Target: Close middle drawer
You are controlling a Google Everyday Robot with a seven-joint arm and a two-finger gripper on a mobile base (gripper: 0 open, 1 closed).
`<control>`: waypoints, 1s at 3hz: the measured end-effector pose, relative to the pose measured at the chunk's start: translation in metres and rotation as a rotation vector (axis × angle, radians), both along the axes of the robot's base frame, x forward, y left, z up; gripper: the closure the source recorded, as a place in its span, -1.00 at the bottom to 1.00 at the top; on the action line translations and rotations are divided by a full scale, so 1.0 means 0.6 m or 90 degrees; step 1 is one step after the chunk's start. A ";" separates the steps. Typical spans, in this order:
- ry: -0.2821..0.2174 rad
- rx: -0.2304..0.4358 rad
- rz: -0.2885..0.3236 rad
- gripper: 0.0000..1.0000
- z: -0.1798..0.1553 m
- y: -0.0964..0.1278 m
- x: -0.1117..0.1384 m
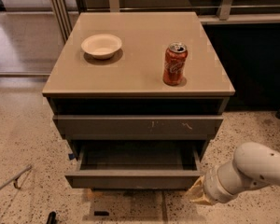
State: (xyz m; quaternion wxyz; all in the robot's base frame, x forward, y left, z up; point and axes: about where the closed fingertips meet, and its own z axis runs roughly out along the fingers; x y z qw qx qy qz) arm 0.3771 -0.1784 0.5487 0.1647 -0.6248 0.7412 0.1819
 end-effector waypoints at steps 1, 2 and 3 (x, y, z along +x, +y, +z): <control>-0.025 0.017 0.007 1.00 -0.120 0.015 0.024; -0.004 0.038 0.000 1.00 -0.167 0.030 0.012; -0.008 0.034 0.002 1.00 -0.158 0.028 0.013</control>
Offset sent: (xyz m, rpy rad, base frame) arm 0.0122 0.0077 -0.0635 0.0234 -0.0373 0.0108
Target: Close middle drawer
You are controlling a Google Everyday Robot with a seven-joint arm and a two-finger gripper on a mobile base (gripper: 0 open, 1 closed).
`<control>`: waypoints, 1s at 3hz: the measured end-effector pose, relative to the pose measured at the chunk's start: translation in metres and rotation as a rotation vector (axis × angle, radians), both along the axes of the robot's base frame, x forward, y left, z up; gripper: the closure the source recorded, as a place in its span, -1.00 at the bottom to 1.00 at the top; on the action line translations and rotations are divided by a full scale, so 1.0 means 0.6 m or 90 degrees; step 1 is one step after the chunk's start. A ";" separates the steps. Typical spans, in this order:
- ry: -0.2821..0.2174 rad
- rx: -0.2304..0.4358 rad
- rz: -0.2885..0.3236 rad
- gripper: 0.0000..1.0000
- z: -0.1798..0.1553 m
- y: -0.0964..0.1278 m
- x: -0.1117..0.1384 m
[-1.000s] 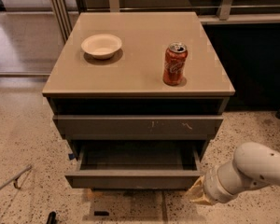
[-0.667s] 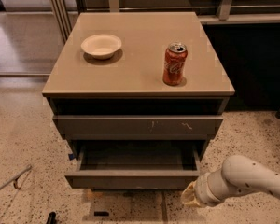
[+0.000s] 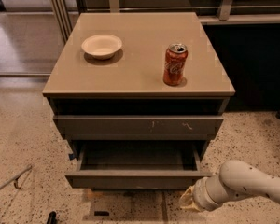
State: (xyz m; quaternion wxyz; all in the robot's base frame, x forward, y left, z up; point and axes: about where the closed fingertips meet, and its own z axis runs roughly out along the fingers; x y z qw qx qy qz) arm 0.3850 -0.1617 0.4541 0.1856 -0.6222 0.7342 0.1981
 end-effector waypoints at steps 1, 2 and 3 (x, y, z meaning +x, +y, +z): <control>-0.032 0.011 -0.006 1.00 -0.019 0.002 0.005; -0.094 0.036 -0.010 1.00 -0.049 0.014 0.018; -0.197 0.078 -0.019 1.00 -0.081 0.039 0.067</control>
Offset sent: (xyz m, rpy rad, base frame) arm 0.0475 0.0220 -0.0586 0.1390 -0.4236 -0.0708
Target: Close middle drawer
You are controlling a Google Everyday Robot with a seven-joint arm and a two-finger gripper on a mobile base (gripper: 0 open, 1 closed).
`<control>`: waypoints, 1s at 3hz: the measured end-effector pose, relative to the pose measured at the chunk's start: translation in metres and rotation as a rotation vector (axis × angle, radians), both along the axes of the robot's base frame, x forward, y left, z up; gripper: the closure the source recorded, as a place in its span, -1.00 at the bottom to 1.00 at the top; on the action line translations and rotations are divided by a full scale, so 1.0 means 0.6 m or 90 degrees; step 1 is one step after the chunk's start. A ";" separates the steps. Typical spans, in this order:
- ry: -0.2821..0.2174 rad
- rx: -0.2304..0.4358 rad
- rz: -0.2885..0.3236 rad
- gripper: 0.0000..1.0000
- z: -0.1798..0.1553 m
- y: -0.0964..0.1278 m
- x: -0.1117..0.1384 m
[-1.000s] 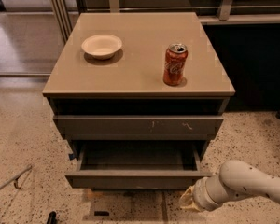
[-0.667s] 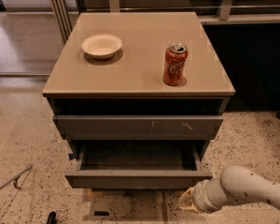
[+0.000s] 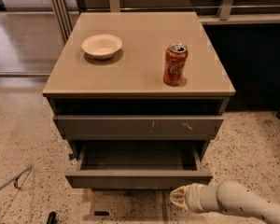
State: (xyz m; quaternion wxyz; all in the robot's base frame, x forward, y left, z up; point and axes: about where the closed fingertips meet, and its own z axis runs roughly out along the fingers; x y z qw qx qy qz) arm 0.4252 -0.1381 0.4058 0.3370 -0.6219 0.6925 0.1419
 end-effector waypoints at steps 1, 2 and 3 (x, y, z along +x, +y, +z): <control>-0.070 0.044 -0.002 1.00 -0.024 0.026 0.050; -0.069 0.043 -0.001 1.00 -0.023 0.026 0.049; -0.082 0.044 -0.013 1.00 -0.027 0.024 0.055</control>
Offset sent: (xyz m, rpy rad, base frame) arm 0.0242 0.0106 -0.0085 0.0509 -0.0943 -0.0042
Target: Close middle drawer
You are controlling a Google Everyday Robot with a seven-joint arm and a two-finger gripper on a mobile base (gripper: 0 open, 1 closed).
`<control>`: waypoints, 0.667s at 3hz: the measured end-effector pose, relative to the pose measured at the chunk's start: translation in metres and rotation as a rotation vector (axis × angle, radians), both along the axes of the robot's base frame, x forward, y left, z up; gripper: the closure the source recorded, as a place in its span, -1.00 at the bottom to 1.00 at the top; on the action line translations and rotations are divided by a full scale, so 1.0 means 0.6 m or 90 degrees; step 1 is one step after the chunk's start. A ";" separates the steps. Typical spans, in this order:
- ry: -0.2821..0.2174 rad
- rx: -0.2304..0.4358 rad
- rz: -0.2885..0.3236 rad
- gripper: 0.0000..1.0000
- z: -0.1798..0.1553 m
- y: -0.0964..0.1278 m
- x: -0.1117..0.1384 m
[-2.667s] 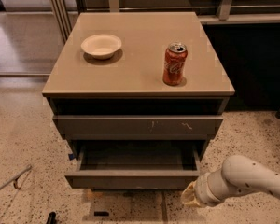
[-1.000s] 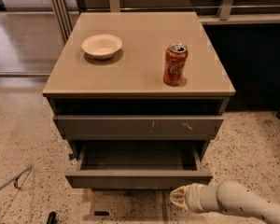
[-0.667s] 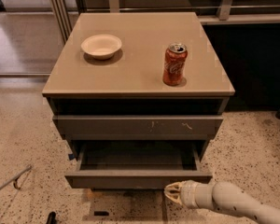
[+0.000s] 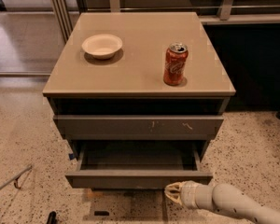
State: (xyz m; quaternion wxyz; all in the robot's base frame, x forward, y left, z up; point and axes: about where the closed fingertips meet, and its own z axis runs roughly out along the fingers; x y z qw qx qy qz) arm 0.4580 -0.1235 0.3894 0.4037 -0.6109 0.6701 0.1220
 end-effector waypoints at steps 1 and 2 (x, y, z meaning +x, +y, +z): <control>-0.016 0.004 -0.007 1.00 -0.003 0.004 0.017; -0.032 0.010 -0.014 1.00 -0.005 0.007 0.042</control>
Offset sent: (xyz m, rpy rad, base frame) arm 0.0441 0.0030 -0.0032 0.0230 -0.0840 -0.0429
